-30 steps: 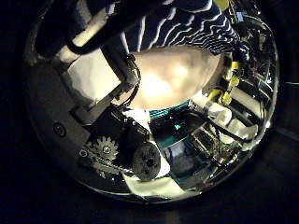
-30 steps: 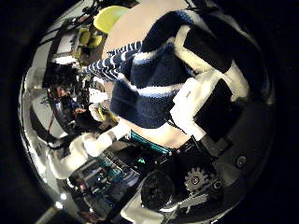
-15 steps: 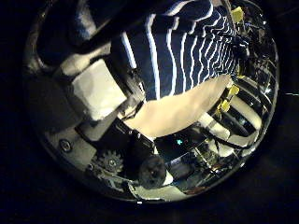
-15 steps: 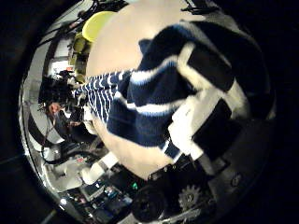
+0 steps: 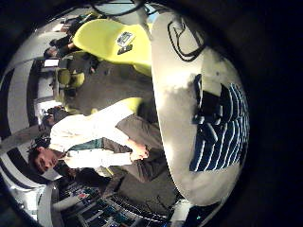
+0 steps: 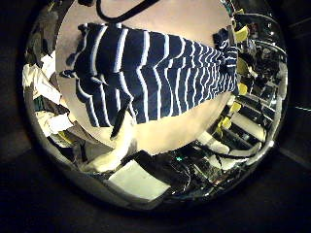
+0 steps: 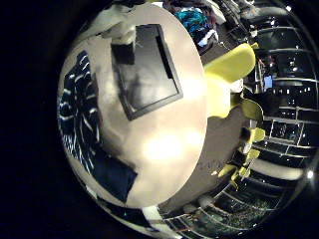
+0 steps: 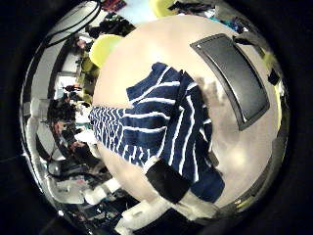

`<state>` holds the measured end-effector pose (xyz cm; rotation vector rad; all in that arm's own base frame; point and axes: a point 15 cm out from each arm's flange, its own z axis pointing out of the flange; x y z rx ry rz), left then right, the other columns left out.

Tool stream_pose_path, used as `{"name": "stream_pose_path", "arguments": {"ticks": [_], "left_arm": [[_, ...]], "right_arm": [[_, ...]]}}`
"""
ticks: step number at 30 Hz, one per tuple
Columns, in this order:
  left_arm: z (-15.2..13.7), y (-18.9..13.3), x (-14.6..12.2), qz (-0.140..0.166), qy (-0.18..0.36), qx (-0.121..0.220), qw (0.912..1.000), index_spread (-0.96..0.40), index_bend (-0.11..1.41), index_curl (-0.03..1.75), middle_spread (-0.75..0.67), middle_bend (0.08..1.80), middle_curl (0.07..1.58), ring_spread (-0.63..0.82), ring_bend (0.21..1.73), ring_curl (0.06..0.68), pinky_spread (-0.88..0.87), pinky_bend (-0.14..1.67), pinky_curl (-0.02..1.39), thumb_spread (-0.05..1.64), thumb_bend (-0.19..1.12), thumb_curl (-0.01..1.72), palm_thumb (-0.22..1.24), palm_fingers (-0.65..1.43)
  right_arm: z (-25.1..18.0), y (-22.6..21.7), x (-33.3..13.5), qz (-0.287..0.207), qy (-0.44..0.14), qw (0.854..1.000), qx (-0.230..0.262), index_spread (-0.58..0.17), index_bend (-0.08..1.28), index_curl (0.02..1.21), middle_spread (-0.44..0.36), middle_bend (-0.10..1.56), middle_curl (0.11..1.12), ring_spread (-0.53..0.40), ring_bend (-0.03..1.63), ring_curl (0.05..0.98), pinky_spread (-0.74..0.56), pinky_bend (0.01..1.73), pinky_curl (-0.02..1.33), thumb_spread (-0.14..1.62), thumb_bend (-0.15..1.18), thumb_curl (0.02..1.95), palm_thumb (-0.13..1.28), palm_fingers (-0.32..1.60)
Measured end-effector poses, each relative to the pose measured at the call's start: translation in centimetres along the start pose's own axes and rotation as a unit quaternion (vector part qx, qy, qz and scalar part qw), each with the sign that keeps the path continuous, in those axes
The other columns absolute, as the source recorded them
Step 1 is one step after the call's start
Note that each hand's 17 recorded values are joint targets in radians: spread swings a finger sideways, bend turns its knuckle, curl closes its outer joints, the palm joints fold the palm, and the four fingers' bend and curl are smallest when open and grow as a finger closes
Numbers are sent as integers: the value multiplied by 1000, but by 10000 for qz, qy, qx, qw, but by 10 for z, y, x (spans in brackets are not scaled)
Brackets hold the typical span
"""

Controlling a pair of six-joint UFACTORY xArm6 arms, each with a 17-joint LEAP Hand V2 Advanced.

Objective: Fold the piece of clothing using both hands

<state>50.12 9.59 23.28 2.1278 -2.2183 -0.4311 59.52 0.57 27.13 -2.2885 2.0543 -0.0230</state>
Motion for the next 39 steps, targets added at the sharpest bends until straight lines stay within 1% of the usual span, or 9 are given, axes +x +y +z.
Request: {"name": "stream_pose_path", "arguments": {"ticks": [10,19,24,27,31,32,33,34,39], "left_arm": [[-3,41,24,332,179,0,9993,-50,176,624,155,193,532,55,864,348,7,653,546,1091,-23,338,424,15],[6,62,40,468,318,-86,9984,-29,175,523,161,187,461,83,822,321,74,602,504,1091,-22,323,425,63],[1,63,39,460,316,-29,9984,-26,174,482,161,189,436,81,810,310,82,574,484,1093,-24,317,422,82],[0,66,39,471,313,-16,9984,-26,174,463,165,188,423,80,802,304,85,565,474,1094,-22,313,421,91],[-2,69,40,480,302,4,9984,-25,176,442,167,186,408,86,795,297,85,547,461,1095,-22,310,422,100],[-2,69,40,480,301,4,9984,-25,174,437,167,190,405,87,792,295,85,544,458,1095,-22,310,422,104],[-3,69,40,487,299,5,9984,-23,174,433,168,189,402,84,789,293,85,542,456,1095,-22,309,422,106],[-2,70,41,496,302,-10,9983,-22,174,428,168,188,399,83,787,291,85,540,453,1095,-22,309,422,109],[6,78,48,565,350,-94,9977,-20,173,410,163,188,386,84,784,286,86,532,444,1095,-22,307,422,120]], "right_arm": [[47,69,11,-2,-420,9905,-1310,-245,158,412,45,439,451,116,845,371,438,787,492,1070,-30,303,243,68],[100,94,-3,-69,-470,9805,-1905,-192,157,357,75,417,416,114,862,349,439,769,443,1038,-27,305,235,148],[118,98,-19,-226,-429,9764,-2102,-180,167,345,54,426,409,55,898,343,414,773,425,1037,-15,313,287,247],[127,101,-25,-299,-420,9741,-2202,-184,171,343,30,446,412,-7,951,349,346,777,416,1040,-16,317,320,352],[129,106,-23,-311,-452,9716,-2300,-246,229,370,-64,653,483,-150,1124,383,66,847,404,1060,-7,331,379,970],[129,107,-22,-306,-452,9714,-2310,-281,285,398,-122,720,511,-173,1143,397,-81,853,402,1073,5,343,433,1152],[128,107,-22,-306,-451,9715,-2307,-293,333,426,-128,756,527,-177,1146,408,-127,878,420,1080,16,351,463,1257],[129,108,-22,-305,-451,9713,-2313,-314,506,501,-124,881,574,-180,1150,435,-163,941,460,1111,84,388,603,1447],[128,126,-9,-195,-509,9687,-2422,-319,833,658,-120,1101,659,-194,1256,500,-196,1133,554,1147,187,469,867,1348]]}}
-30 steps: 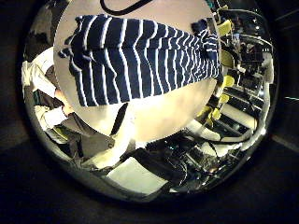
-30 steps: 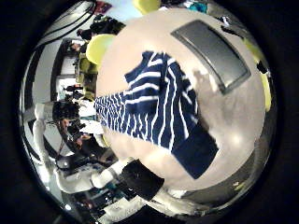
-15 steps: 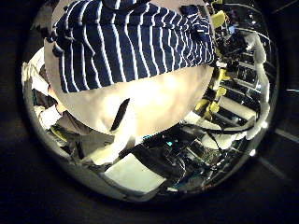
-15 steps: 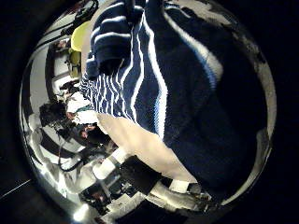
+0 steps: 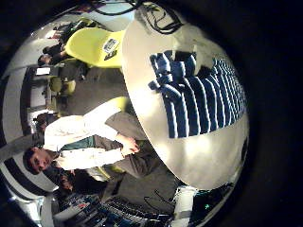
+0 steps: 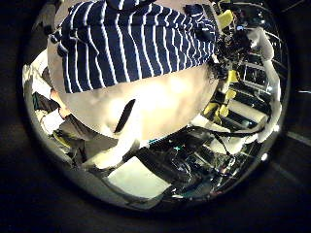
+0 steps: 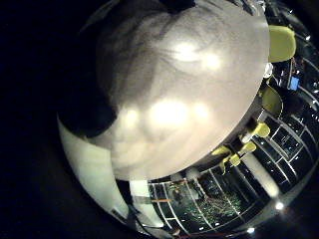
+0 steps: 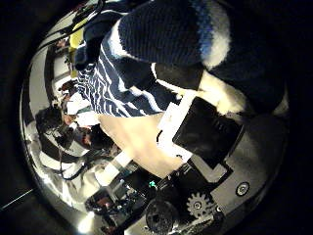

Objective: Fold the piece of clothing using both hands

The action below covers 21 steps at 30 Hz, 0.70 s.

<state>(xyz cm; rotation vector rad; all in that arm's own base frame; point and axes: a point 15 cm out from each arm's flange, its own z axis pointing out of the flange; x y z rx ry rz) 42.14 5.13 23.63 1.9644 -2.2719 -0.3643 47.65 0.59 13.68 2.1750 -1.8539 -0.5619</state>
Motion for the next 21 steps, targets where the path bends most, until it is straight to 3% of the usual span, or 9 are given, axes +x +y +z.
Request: {"name": "stream_pose_path", "arguments": {"ticks": [7,21], "left_arm": [[13,12,8,85,37,-150,9998,-11,176,396,159,187,373,89,777,279,86,524,433,1095,-22,305,423,130],[27,28,37,232,179,-185,9994,-10,176,379,159,186,357,91,768,269,86,518,419,1096,-22,304,418,141]], "right_arm": [[2,47,48,297,-129,9994,-134,-294,1000,756,-113,1245,705,-182,1387,566,-194,1258,646,1160,185,555,945,1220],[-31,110,127,668,-275,9970,286,-265,1054,795,-103,1328,705,-174,1440,602,-190,1288,734,1172,140,670,988,1159]]}}
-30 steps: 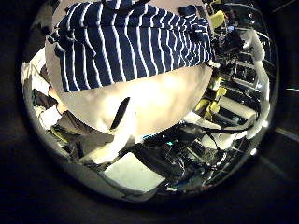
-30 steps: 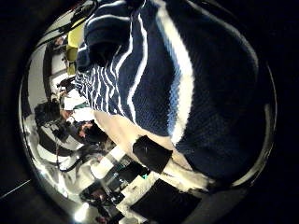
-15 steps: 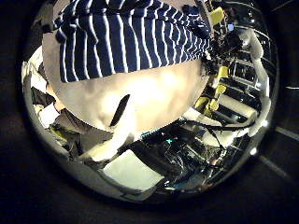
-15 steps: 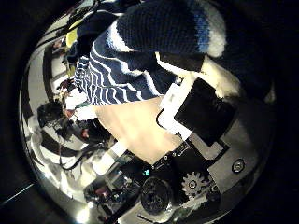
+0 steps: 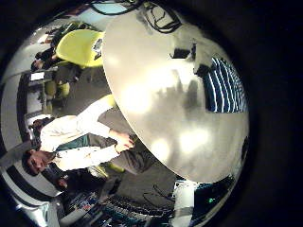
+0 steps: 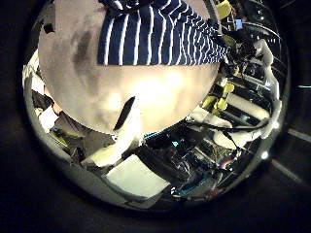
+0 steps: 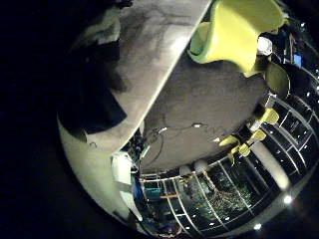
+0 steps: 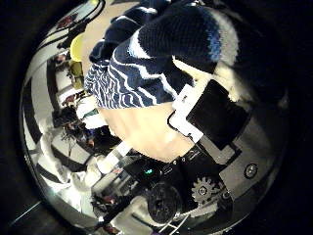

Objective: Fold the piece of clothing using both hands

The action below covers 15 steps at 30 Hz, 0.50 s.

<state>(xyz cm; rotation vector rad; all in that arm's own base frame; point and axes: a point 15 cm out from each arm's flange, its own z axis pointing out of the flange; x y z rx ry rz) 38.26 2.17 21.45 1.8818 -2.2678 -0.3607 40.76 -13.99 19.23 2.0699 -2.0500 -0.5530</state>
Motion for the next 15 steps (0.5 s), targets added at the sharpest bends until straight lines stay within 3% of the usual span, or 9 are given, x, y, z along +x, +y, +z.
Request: {"name": "stream_pose_path", "arguments": {"ticks": [9,15], "left_arm": [[30,-10,7,-82,74,68,9999,-15,171,370,140,190,358,88,767,265,75,520,412,1113,-19,299,423,163],[32,-14,10,-109,146,119,9998,-18,170,366,133,192,360,78,767,265,67,525,411,1121,-20,298,428,175]], "right_arm": [[-24,23,6,53,-104,9999,108,-259,1053,800,-100,1343,691,-173,1446,609,-192,1269,768,1173,103,723,990,1159],[-45,28,-29,-229,-102,9994,249,-258,1053,802,-99,1348,684,-173,1445,611,-193,1259,785,1174,82,750,991,1158]]}}
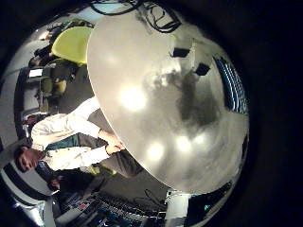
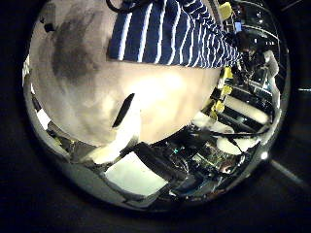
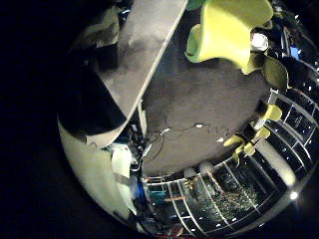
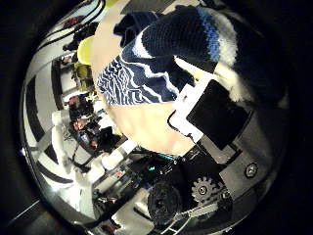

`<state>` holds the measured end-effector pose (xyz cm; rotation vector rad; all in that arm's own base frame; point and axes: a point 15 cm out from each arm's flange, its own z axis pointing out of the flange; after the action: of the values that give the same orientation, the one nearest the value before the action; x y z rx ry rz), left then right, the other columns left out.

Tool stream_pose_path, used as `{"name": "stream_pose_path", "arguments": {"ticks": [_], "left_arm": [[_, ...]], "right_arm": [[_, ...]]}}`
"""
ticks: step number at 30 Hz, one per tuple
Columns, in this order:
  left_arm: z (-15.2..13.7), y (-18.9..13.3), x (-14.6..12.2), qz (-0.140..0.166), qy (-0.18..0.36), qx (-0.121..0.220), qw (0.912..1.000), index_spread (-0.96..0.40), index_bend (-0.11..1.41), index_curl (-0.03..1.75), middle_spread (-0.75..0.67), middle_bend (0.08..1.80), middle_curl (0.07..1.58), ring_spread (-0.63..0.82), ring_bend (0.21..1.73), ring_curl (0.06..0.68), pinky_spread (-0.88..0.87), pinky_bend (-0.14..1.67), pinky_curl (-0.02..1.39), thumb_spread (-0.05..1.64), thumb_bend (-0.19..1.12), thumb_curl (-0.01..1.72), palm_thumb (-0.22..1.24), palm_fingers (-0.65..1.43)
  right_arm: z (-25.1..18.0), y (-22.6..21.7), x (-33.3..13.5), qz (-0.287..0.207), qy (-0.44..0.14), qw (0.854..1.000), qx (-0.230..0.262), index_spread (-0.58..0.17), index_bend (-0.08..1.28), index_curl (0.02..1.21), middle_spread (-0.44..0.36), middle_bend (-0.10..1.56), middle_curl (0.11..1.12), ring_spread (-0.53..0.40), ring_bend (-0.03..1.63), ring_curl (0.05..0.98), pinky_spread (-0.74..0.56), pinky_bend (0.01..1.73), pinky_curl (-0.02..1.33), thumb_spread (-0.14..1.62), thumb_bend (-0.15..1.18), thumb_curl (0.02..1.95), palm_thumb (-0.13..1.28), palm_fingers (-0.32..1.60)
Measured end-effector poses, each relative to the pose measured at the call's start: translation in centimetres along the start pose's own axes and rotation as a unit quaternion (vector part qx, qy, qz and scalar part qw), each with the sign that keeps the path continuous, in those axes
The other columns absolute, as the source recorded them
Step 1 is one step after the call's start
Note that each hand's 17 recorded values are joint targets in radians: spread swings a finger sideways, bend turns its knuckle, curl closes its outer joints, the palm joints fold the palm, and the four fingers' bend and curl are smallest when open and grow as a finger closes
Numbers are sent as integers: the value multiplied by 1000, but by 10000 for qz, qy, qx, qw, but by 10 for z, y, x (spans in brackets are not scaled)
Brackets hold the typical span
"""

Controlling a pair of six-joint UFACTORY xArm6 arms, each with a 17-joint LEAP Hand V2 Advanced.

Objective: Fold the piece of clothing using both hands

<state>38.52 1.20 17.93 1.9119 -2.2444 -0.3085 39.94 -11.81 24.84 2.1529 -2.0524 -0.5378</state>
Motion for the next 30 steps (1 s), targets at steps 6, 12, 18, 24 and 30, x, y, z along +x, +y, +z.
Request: {"name": "stream_pose_path", "arguments": {"ticks": [6,12,18,24,30], "left_arm": [[-14,10,-12,-44,13,120,9999,-22,171,362,121,190,361,68,772,263,50,537,410,1123,-20,296,429,184],[-21,25,-31,-207,62,174,9996,-24,172,359,110,191,363,59,773,262,33,548,408,1133,-19,297,435,195],[-22,36,-42,-354,124,173,9991,-31,174,359,107,192,365,47,773,260,28,551,406,1135,-19,296,437,200],[-23,52,-49,-464,155,187,9986,-33,175,362,107,191,365,44,772,256,20,552,403,1136,-19,294,438,203],[-27,65,-56,-564,166,235,9980,-33,172,361,108,190,364,43,779,256,8,564,402,1136,-19,293,439,208]], "right_arm": [[-38,-9,-88,-672,-94,9973,270,-254,1059,802,-98,1351,675,-173,1442,612,-196,1243,807,1179,62,783,1001,1162],[-58,-16,-200,-1234,25,9915,408,-253,1062,803,-97,1353,669,-170,1443,612,-198,1230,822,1182,49,806,1010,1167],[-19,-53,-326,-1803,385,9828,141,-251,1062,801,-96,1353,661,-168,1446,609,-200,1215,838,1181,28,830,1010,1174],[58,-95,-390,-2015,640,9772,210,-255,1050,795,-99,1357,658,-171,1450,607,-202,1207,852,1160,-29,822,921,1164],[79,-113,-399,-2153,695,9735,330,-295,705,744,-125,1252,627,-194,1424,591,-296,1217,810,1158,-36,753,766,874]]}}
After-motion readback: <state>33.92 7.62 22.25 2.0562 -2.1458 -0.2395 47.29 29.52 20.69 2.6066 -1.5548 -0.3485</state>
